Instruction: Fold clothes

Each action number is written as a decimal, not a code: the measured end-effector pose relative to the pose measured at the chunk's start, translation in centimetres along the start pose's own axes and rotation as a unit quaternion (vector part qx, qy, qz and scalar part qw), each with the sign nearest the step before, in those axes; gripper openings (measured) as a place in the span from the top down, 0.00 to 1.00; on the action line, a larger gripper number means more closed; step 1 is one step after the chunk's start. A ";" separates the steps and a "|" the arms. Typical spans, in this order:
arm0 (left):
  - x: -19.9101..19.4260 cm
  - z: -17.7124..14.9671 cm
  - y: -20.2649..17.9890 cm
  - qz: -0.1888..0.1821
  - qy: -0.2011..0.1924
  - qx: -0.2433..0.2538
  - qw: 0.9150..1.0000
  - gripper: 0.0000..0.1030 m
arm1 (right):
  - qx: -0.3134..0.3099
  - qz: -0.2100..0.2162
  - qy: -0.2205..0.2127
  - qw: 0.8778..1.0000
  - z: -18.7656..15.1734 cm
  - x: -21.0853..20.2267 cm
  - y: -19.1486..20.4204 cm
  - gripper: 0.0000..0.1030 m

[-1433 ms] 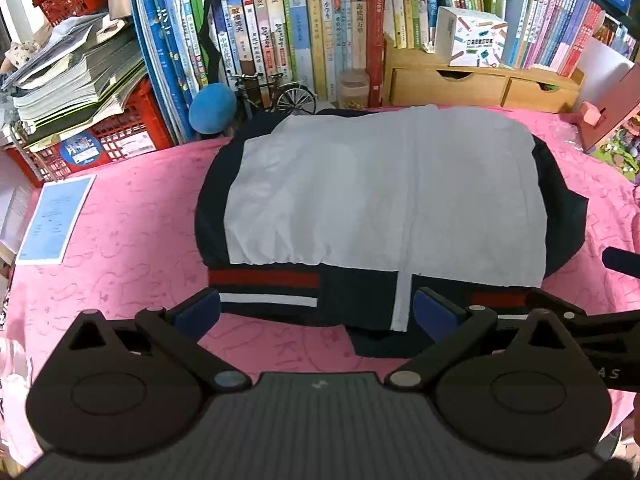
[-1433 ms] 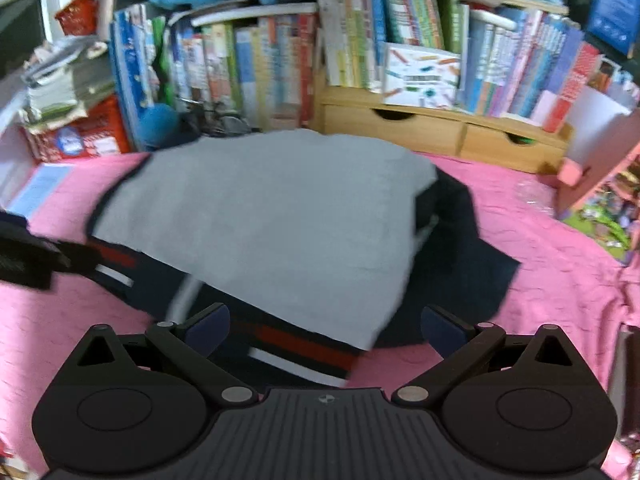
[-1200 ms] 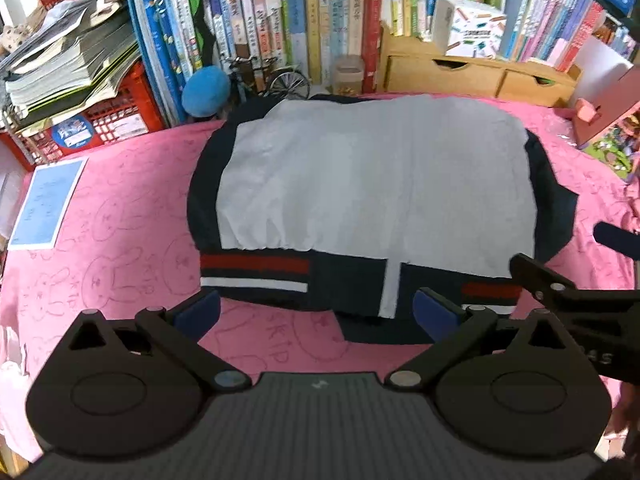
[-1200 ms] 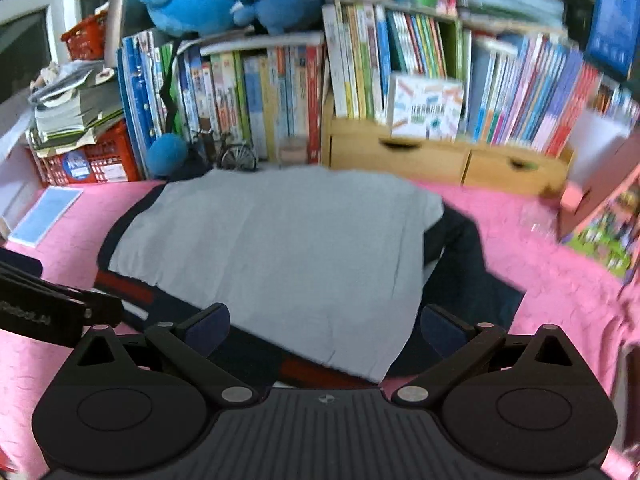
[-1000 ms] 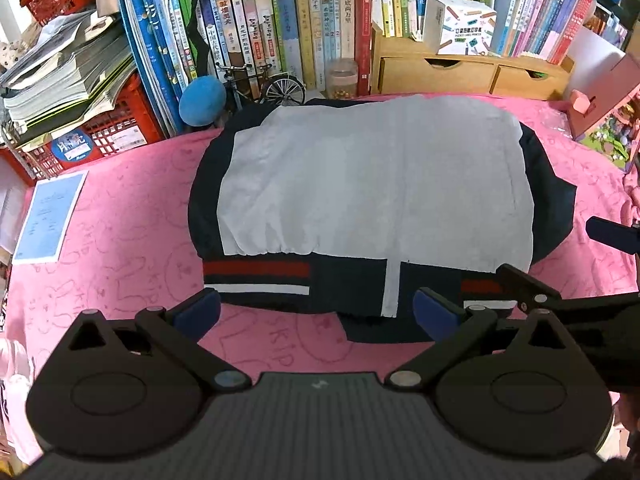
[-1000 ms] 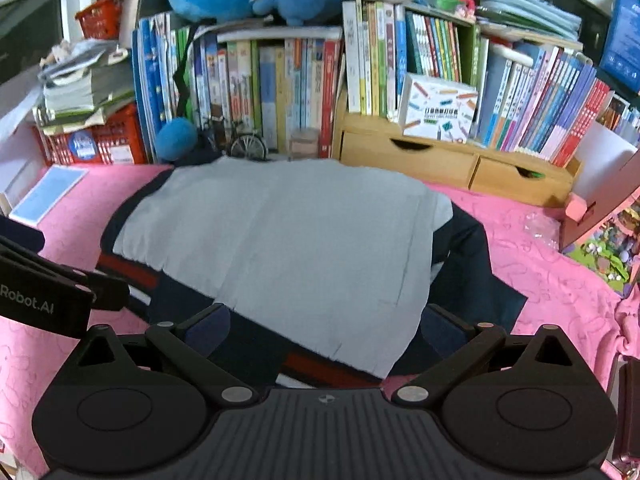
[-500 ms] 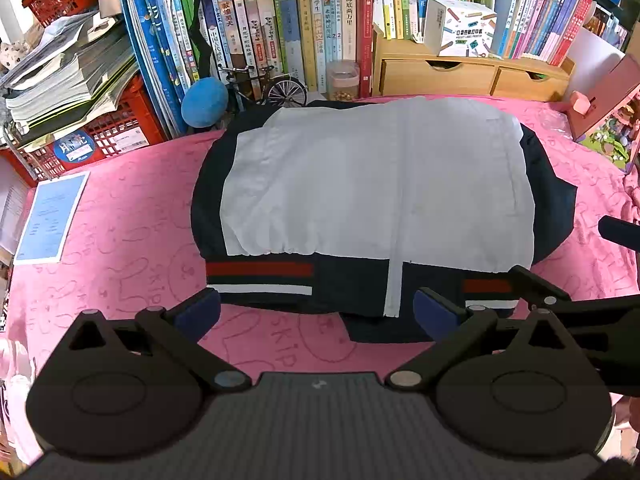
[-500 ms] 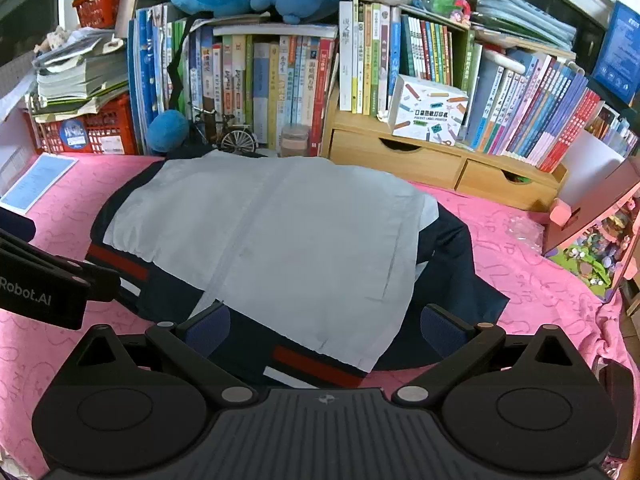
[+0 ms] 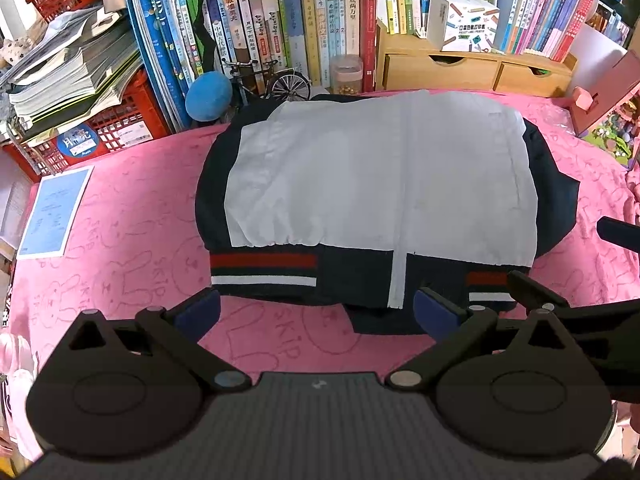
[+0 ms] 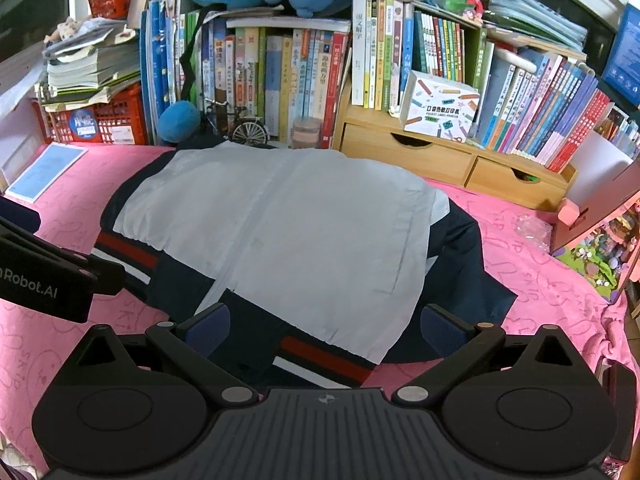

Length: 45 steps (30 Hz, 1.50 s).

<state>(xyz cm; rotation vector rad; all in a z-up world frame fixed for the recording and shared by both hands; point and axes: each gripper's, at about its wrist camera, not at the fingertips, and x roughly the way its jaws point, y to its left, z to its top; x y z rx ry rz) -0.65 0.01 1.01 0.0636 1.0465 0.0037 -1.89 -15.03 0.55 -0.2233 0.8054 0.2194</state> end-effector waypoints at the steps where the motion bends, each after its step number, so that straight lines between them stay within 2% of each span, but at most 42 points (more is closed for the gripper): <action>1: 0.0 0.0 0.0 0.000 0.000 0.000 1.000 0.00 | 0.000 0.000 0.000 1.000 0.0 0.0 0.0 0.00; 26: 1.7 0.7 0.7 0.001 0.023 -0.008 1.000 0.00 | -0.001 0.007 0.022 1.000 0.4 1.9 -0.3 0.00; 30: 2.2 1.1 1.4 0.008 0.027 -0.016 0.999 0.00 | -0.027 -0.008 0.043 0.999 -0.1 3.6 0.0 0.00; 32: 2.4 1.2 2.6 0.017 0.028 -0.033 0.999 0.00 | -0.074 -0.044 0.066 0.994 -1.2 5.5 0.7 0.01; 34: 2.5 1.4 3.8 0.023 0.033 -0.052 0.998 0.00 | -0.122 -0.060 0.084 0.987 -2.3 7.0 1.6 0.03; 36: 2.6 1.1 4.8 0.030 0.040 -0.069 0.996 0.00 | -0.136 -0.036 0.056 0.989 -3.0 8.0 2.7 0.03; 41: 2.6 0.1 6.3 0.047 0.063 -0.089 0.993 0.00 | -0.200 -0.010 0.042 0.979 -3.8 9.4 5.8 0.04; 42: 2.6 -0.1 6.5 0.050 0.066 -0.091 0.992 0.00 | -0.217 -0.009 0.046 0.975 -3.9 9.9 6.4 0.06; 44: 2.4 -0.5 6.9 0.057 0.073 -0.097 0.991 0.00 | -0.232 -0.007 0.058 0.971 -4.2 10.6 7.1 0.21; 45: 2.4 -0.7 7.0 0.060 0.076 -0.101 0.990 0.00 | -0.228 -0.010 0.056 0.972 -4.0 10.8 7.2 0.25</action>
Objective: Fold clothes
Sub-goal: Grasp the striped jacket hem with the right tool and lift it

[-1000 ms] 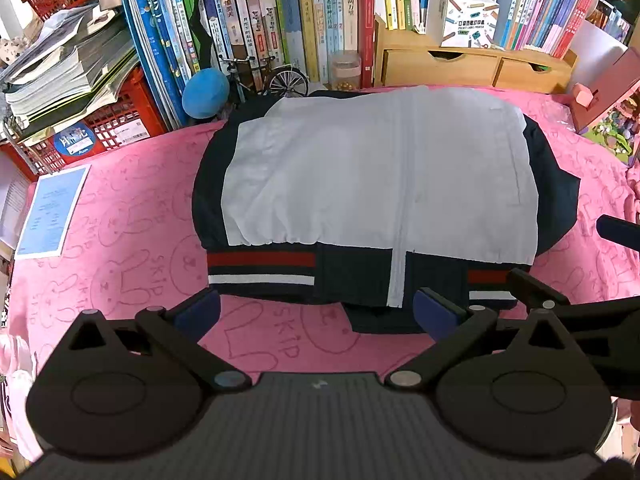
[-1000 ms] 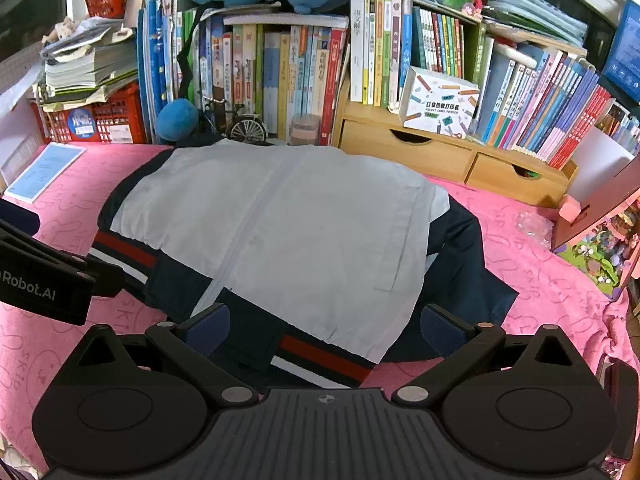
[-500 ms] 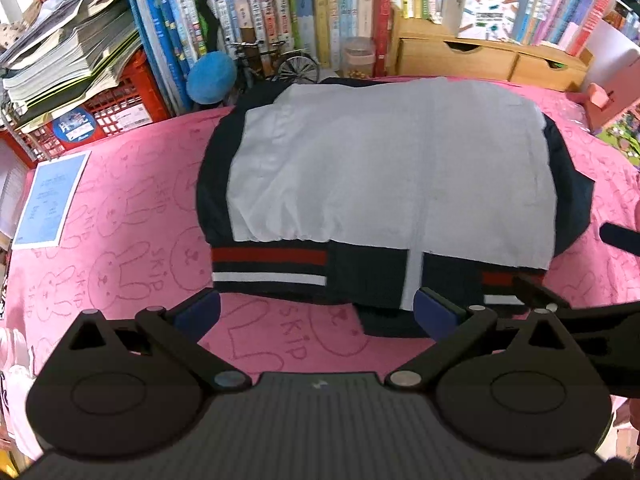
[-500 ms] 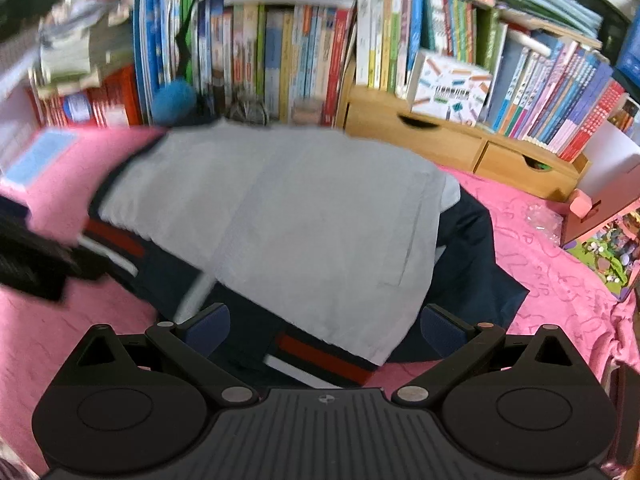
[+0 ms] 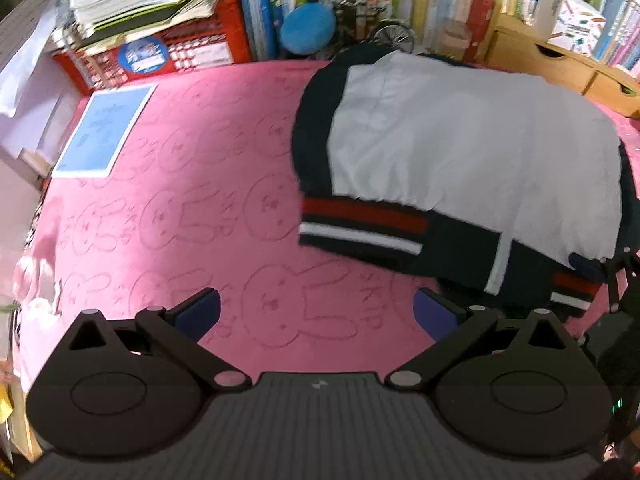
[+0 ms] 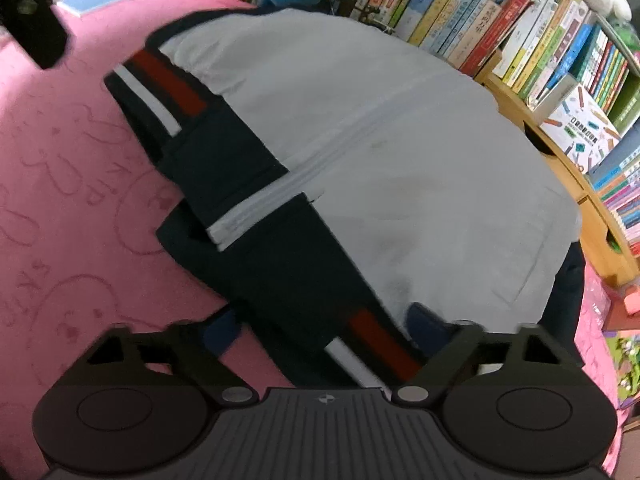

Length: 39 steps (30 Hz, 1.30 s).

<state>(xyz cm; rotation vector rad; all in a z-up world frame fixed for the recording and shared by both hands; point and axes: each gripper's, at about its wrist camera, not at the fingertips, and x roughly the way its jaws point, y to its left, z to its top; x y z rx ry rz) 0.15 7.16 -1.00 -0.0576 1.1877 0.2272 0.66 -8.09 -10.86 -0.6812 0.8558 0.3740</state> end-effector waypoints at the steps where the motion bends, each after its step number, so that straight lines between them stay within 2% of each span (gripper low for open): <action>1: 0.0 -0.2 0.2 0.004 0.003 -0.004 1.000 0.00 | 0.006 -0.003 -0.002 1.000 0.2 0.2 -0.1 0.33; 8: 0.4 -0.7 0.8 0.008 0.017 -0.017 1.000 0.00 | 0.089 0.038 -0.026 0.995 1.5 -1.3 -2.3 0.50; 15: 0.6 -0.4 0.2 0.000 0.016 -0.011 1.000 0.00 | 0.152 0.063 -0.067 0.984 -0.4 -4.1 -5.0 0.54; 18: 0.6 -0.4 0.0 -0.003 0.016 -0.007 1.000 0.00 | 0.147 0.078 -0.062 0.984 -0.6 -3.9 -5.0 0.53; 21: 0.5 -0.5 -0.1 -0.003 0.016 -0.005 1.000 0.00 | 0.095 0.091 -0.062 0.989 -0.5 -3.9 -3.0 0.48; 22: 0.5 -0.5 0.0 -0.003 0.016 -0.005 1.000 0.00 | 0.075 0.098 -0.069 0.990 -0.5 -4.1 -2.2 0.41; 23: 0.4 -0.6 0.0 -0.003 0.016 -0.006 1.000 0.00 | 0.053 0.103 -0.076 0.990 -0.5 -4.4 -1.4 0.31; 24: 0.4 -0.7 0.0 -0.003 0.016 -0.007 1.000 0.00 | 0.019 0.103 -0.090 0.990 -0.3 -4.5 -0.3 0.26; 26: 0.2 -0.8 0.1 -0.002 0.017 -0.009 1.000 0.00 | -0.028 0.076 -0.110 0.991 0.3 -4.5 1.3 0.24; 28: 0.1 -1.0 0.3 -0.001 0.017 -0.010 1.000 0.00 | -0.045 0.044 -0.113 0.992 1.1 -3.8 1.8 0.29; 30: -0.1 -1.3 0.5 0.000 0.016 -0.012 1.000 0.00 | -0.008 0.042 -0.102 0.994 2.0 -3.2 0.6 0.37; 31: -0.2 -1.4 0.6 0.001 0.015 -0.013 1.000 0.00 | 0.015 0.042 -0.100 0.994 2.4 -3.1 -0.1 0.44; 32: -0.3 -1.5 0.8 0.002 0.015 -0.014 1.000 0.00 | 0.028 0.028 -0.111 0.993 2.5 -3.5 -0.6 0.48; 36: -0.4 -1.8 1.3 0.002 0.017 -0.022 1.000 0.00 | 0.055 -0.040 -0.175 0.982 2.7 -5.5 -2.5 0.49; 38: -0.5 -1.9 1.4 0.001 0.017 -0.025 1.000 0.00 | 0.062 -0.071 -0.168 0.981 3.2 -4.9 -3.1 0.48; 39: -0.5 -2.0 1.4 0.001 0.017 -0.026 1.000 0.00 | 0.063 -0.070 -0.151 0.984 3.3 -4.2 -3.3 0.48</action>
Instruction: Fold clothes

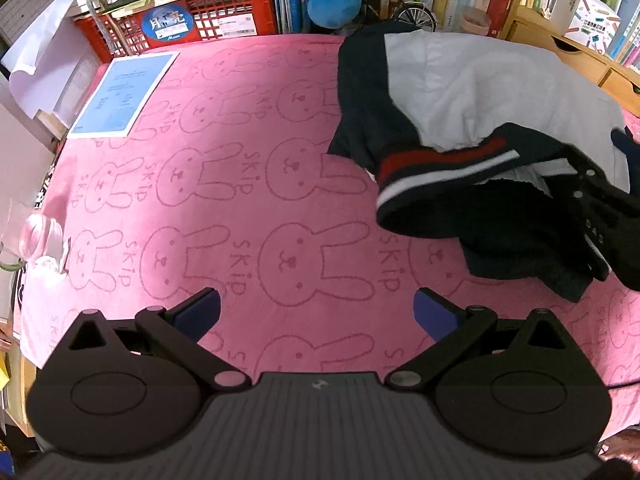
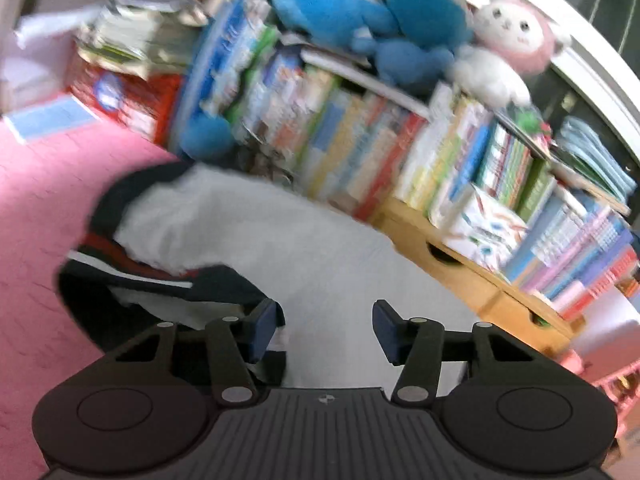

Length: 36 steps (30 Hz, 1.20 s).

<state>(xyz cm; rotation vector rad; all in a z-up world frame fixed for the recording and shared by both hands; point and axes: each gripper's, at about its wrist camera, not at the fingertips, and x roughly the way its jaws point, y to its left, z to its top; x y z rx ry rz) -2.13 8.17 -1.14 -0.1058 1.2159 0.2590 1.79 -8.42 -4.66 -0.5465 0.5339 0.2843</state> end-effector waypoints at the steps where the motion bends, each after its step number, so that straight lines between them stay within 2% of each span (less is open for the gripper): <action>1: -0.1 0.0 -0.1 0.000 -0.001 0.002 1.000 0.00 | -0.010 0.011 0.007 1.000 -0.3 0.2 0.1 0.48; 2: -0.1 0.0 -0.1 -0.001 -0.002 0.004 1.000 0.00 | -0.022 0.022 0.012 0.999 -0.7 0.3 0.3 0.48; 5: -0.2 -0.2 -0.4 -0.002 -0.003 0.010 1.000 0.00 | -0.113 0.066 0.004 0.991 -2.6 -0.5 2.4 0.47; 7: -0.1 -0.3 -0.5 -0.001 -0.001 0.014 1.000 0.00 | -0.143 0.066 0.024 0.987 -3.9 0.0 3.8 0.47; 9: -0.1 -0.4 -0.7 -0.001 -0.001 0.018 1.000 0.00 | -0.107 0.051 0.061 0.991 -3.8 1.7 3.5 0.49; 10: -0.2 -0.6 -0.8 -0.001 -0.001 0.021 1.000 0.00 | -0.076 0.043 0.069 0.994 -3.3 2.1 2.7 0.54; 13: -0.2 -0.8 -1.0 -0.001 -0.002 0.031 1.000 0.00 | 0.011 0.017 0.044 0.999 -1.3 1.8 -0.1 0.63; 14: -0.1 -0.8 -1.2 0.000 -0.002 0.034 0.999 0.00 | 0.026 0.012 0.031 0.999 -0.5 1.5 -0.9 0.68; 18: 0.3 0.5 -2.4 -0.007 -0.024 0.058 0.998 0.00 | 0.076 0.008 -0.023 0.997 2.1 -0.3 -4.2 0.73; 21: 0.6 2.2 -3.9 -0.022 -0.065 0.073 0.995 0.00 | 0.086 0.011 -0.045 0.995 3.4 -1.2 -5.8 0.73; 25: 2.3 4.2 -6.5 -0.022 -0.091 0.098 0.991 0.00 | 0.085 0.012 -0.044 0.995 3.2 -2.0 -6.6 0.73; 28: 4.1 5.3 -8.5 -0.004 -0.106 0.133 0.985 0.02 | 0.076 0.004 -0.039 0.996 2.9 -2.3 -7.0 0.73; 31: 5.8 6.3 -9.2 0.043 -0.124 0.153 0.979 0.05 | 0.072 -0.009 -0.028 0.997 2.3 -2.2 -7.3 0.73; 33: 6.4 7.1 -8.5 0.073 -0.141 0.145 0.977 0.06 | 0.057 -0.028 -0.018 0.998 1.5 -2.1 -7.5 0.72; 36: 5.3 8.3 -6.1 0.066 -0.171 0.100 0.978 0.07 | 0.038 -0.055 0.009 0.998 -0.5 -1.5 -7.9 0.69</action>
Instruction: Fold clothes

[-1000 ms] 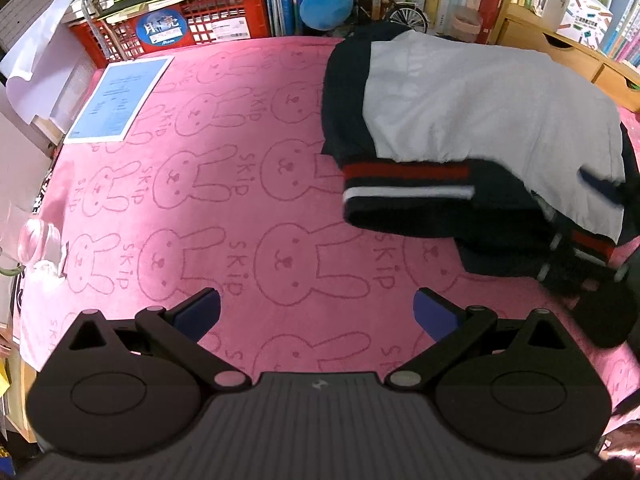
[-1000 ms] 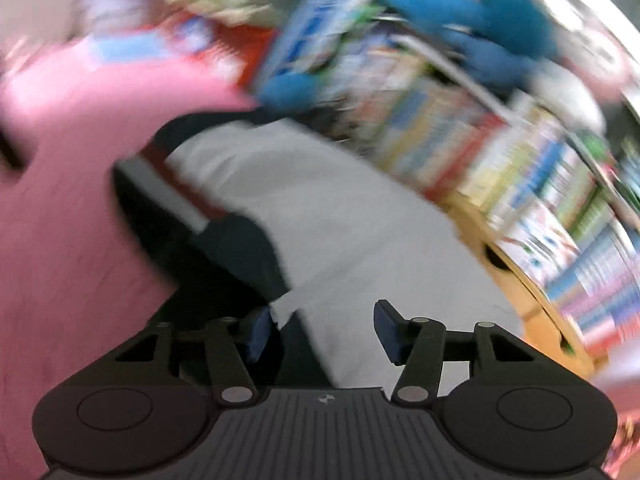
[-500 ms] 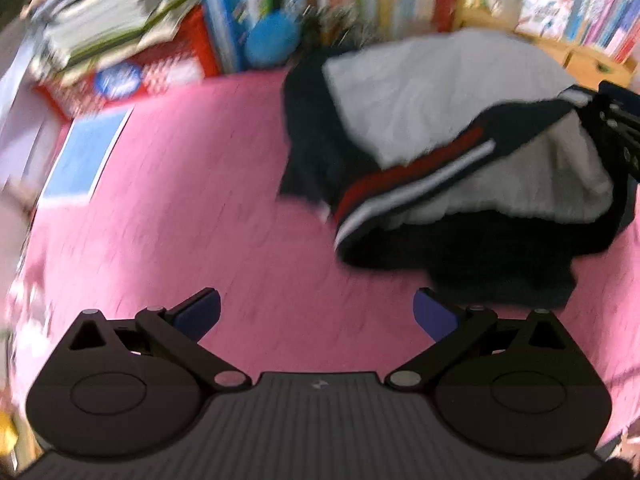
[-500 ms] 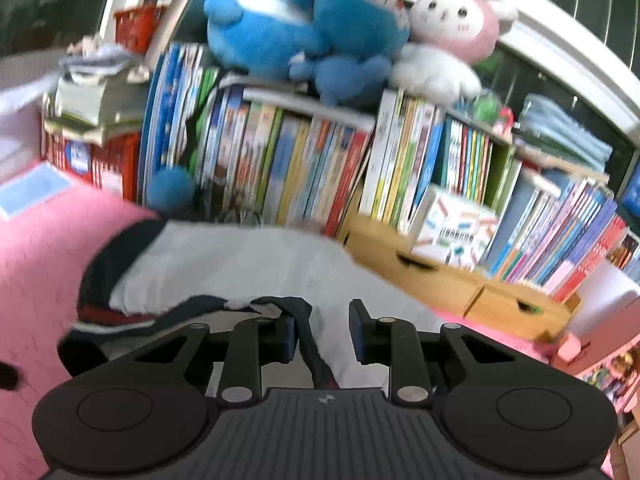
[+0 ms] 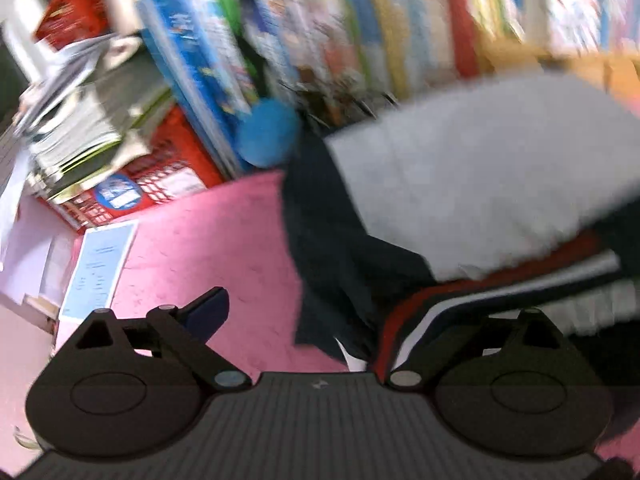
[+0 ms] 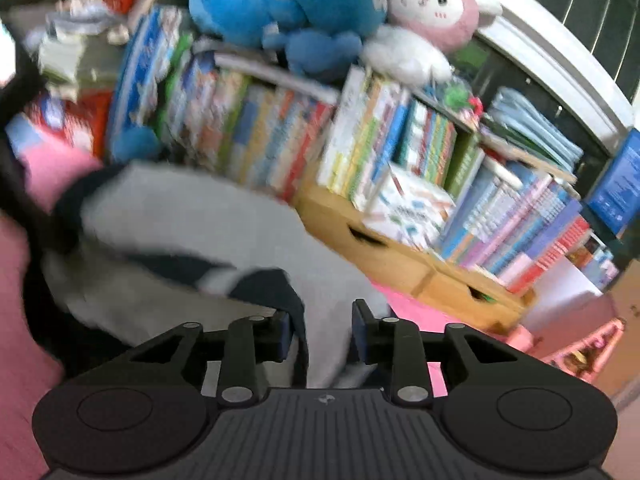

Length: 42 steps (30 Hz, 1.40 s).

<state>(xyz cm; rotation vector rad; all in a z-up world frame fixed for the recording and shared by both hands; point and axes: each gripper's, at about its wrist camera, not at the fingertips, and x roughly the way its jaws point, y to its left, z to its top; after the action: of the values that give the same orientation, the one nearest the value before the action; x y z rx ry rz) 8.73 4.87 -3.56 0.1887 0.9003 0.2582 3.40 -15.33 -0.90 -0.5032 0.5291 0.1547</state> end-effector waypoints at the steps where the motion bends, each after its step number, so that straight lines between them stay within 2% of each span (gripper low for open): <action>1: -0.4 0.3 1.0 0.007 -0.010 -0.015 1.000 0.07 | -0.006 -0.009 0.012 1.000 -0.8 0.2 -0.2 0.66; 3: -1.1 1.2 3.0 0.024 -0.028 -0.034 0.999 0.07 | -0.017 -0.025 0.034 0.999 -2.5 0.6 -0.7 0.63; 6: -2.4 2.1 5.5 0.023 -0.045 -0.054 0.997 0.07 | -0.037 -0.028 0.049 0.998 -4.6 0.4 -1.6 0.58; 10: -4.6 2.9 6.8 0.033 -0.070 -0.053 0.996 0.07 | -0.070 -0.038 0.048 0.996 -5.8 -0.2 -2.1 0.44; 12: -5.6 3.1 7.3 0.049 -0.079 -0.066 0.993 0.11 | -0.079 -0.051 0.086 0.992 -6.0 0.7 -2.3 0.43; 14: -6.4 3.2 8.3 0.041 -0.082 -0.090 0.992 0.11 | -0.050 -0.022 0.125 0.991 -6.4 1.7 -2.8 0.44; 15: -6.7 3.3 8.6 0.031 -0.081 -0.099 0.991 0.11 | -0.023 0.000 0.130 0.991 -6.3 1.6 -2.8 0.44; 18: -7.4 3.4 8.4 0.027 -0.082 -0.095 0.992 0.12 | 0.042 0.074 0.069 0.994 -5.0 -0.9 -1.2 0.43; 19: -7.7 3.5 8.2 0.029 -0.084 -0.090 0.992 0.12 | 0.060 0.098 0.049 0.992 -4.6 -1.7 -0.6 0.37; 22: -8.7 3.7 7.9 0.022 -0.089 -0.086 0.992 0.13 | 0.022 0.152 -0.029 0.988 -2.7 -5.1 3.8 0.07; 23: -9.1 3.8 7.9 0.019 -0.092 -0.085 0.992 0.13 | 0.002 0.156 -0.053 0.986 -2.0 -6.1 5.2 0.05; 25: -9.7 4.0 7.5 0.019 -0.096 -0.079 0.992 0.13 | -0.029 0.148 -0.089 0.985 -0.8 -7.0 8.1 0.06; 28: -10.2 4.0 7.1 0.023 -0.099 -0.062 0.993 0.13 | -0.023 0.142 -0.112 0.983 0.7 -7.0 11.0 0.11; 30: -10.5 3.9 7.0 0.027 -0.100 -0.050 0.993 0.13 | 0.010 0.136 -0.111 0.984 1.7 -6.4 11.1 0.28; 32: -10.4 3.7 7.1 0.029 -0.098 -0.044 0.994 0.13 | 0.050 0.137 -0.103 0.984 2.6 -6.0 10.9 0.53; 34: -10.3 3.4 7.3 0.029 -0.097 -0.040 0.994 0.12 | 0.089 0.161 -0.094 0.978 2.9 -6.3 9.7 0.61; 38: -10.4 2.9 7.7 0.023 -0.097 -0.033 0.994 0.12 | 0.141 0.190 -0.106 0.966 2.6 -7.6 7.9 0.61; 42: -10.4 2.4 7.4 0.025 -0.097 -0.016 0.995 0.13 | 0.132 0.188 -0.144 0.963 3.4 -8.6 8.0 0.60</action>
<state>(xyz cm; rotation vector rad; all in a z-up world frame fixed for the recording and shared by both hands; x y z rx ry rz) 3.36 8.70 7.69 0.2044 0.6985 0.2954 -4.60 -6.77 2.75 -0.1107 0.3472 0.5065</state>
